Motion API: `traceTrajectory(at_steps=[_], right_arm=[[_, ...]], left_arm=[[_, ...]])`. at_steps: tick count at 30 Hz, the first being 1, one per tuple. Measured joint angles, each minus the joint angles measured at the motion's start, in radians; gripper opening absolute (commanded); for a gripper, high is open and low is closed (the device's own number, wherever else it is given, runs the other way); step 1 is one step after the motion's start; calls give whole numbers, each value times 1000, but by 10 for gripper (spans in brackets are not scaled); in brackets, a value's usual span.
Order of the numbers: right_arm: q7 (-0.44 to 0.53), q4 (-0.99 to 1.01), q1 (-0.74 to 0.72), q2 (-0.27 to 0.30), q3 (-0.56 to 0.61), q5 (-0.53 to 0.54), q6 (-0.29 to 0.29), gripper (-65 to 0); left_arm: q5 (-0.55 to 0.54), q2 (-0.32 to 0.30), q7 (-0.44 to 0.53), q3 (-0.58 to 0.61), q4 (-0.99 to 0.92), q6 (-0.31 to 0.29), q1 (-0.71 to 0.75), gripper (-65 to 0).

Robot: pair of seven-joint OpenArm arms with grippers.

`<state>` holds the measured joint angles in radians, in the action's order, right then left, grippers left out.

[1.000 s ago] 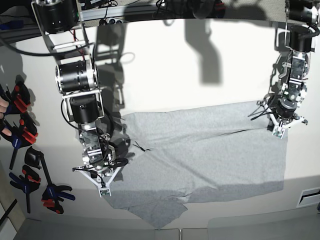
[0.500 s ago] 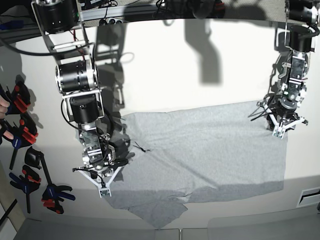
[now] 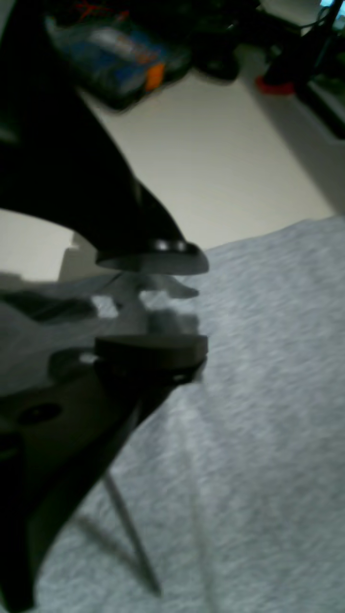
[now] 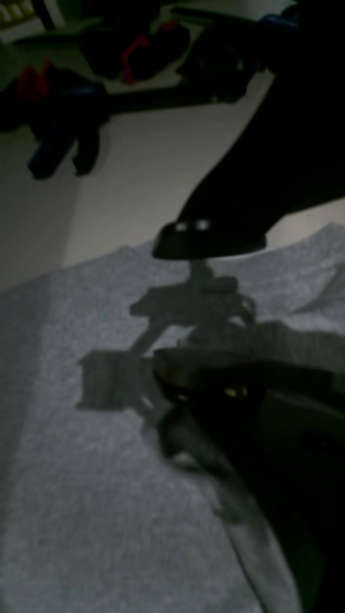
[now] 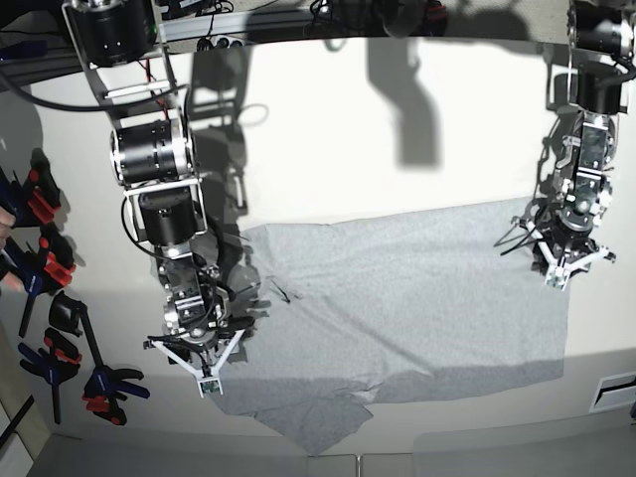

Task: Fold the T-shirt properly
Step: 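Lift the shoulder edges and drag them toward the hem, then pull the held shirt edges back toward the robot and release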

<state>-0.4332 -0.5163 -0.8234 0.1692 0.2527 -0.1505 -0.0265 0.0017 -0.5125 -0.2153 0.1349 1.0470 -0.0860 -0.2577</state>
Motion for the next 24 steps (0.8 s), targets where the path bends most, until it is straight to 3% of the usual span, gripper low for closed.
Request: traceTrajectory(at_steps=[8,12,18,24], right_arm=[[-131,-18,12,0,0,79,0,-371],[-200,-176,84,3,0,135,3,-371],[-232,-478,272,0,0,140,7,-371],[-170,-525,410,2,-31,134,8,-371]], left_arm=[[-289,0,-52,0,0,3,0,-456],[-373,0,-179,0,32,6,2,-456],[-402,0,-204,0,92,6,39,-456],[-405,0,-150,0,92,8,128,-456]])
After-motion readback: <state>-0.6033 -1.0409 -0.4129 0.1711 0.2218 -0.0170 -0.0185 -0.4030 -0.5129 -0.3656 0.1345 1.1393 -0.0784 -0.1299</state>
